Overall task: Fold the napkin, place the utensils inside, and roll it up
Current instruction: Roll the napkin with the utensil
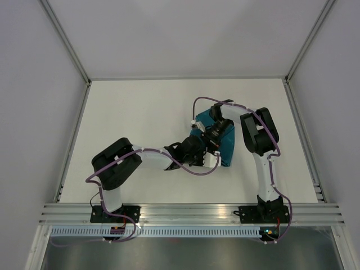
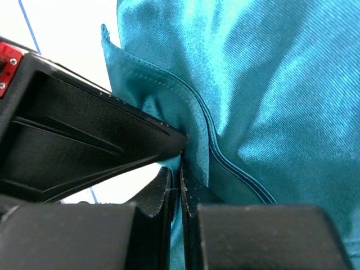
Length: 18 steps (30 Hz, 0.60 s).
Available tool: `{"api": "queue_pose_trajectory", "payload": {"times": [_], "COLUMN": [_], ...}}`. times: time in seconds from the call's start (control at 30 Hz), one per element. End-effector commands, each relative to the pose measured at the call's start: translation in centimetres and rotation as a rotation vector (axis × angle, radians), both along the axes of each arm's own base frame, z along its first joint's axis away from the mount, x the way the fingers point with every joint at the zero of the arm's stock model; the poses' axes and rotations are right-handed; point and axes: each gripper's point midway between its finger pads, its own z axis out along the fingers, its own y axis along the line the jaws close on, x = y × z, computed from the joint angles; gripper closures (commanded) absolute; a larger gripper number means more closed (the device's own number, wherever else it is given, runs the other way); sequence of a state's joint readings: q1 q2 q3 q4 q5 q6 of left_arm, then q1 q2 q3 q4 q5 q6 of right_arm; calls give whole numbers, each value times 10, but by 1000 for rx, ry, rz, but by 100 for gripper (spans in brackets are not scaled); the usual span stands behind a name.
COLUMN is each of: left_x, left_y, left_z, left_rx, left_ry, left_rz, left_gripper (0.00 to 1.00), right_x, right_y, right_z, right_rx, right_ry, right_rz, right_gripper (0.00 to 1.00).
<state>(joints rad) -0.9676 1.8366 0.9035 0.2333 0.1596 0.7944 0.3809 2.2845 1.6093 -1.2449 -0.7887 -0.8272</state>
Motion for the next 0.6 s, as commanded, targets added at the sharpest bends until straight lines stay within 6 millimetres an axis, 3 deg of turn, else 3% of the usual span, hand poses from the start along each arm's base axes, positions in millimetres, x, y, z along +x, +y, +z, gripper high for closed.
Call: {"api": "queue_pose_trajectory", "payload": {"times": [0.0,0.03,0.2,0.33,0.43,0.47,0.57], "left_x": [-14,-14,-20,-25,-30,-31,-35], "left_y": [14,12,9,5,8,8,8], "left_z": [-34,-32,-33,-29,-31,-31,-30], "left_rx": [120,116,118,103,111,112,107], "left_ry": [104,116,180,224,264,273,307], "left_rz": [-15,-10,3,10,13,13,17], "left_gripper": [71,79,97,98,98,98,98], "right_x": [16,16,19,23,29,31,36], "right_y": [-18,-18,-17,-17,-19,-18,-21], "right_z": [-41,-41,-37,-27,-13,-4,14], "right_rx": [-60,-60,-51,-35,-17,0,32], "right_ry": [-119,-119,-137,-185,-236,-255,-286], "right_rz": [103,103,96,87,74,66,42], "right_gripper": [91,91,89,80,67,61,55]}}
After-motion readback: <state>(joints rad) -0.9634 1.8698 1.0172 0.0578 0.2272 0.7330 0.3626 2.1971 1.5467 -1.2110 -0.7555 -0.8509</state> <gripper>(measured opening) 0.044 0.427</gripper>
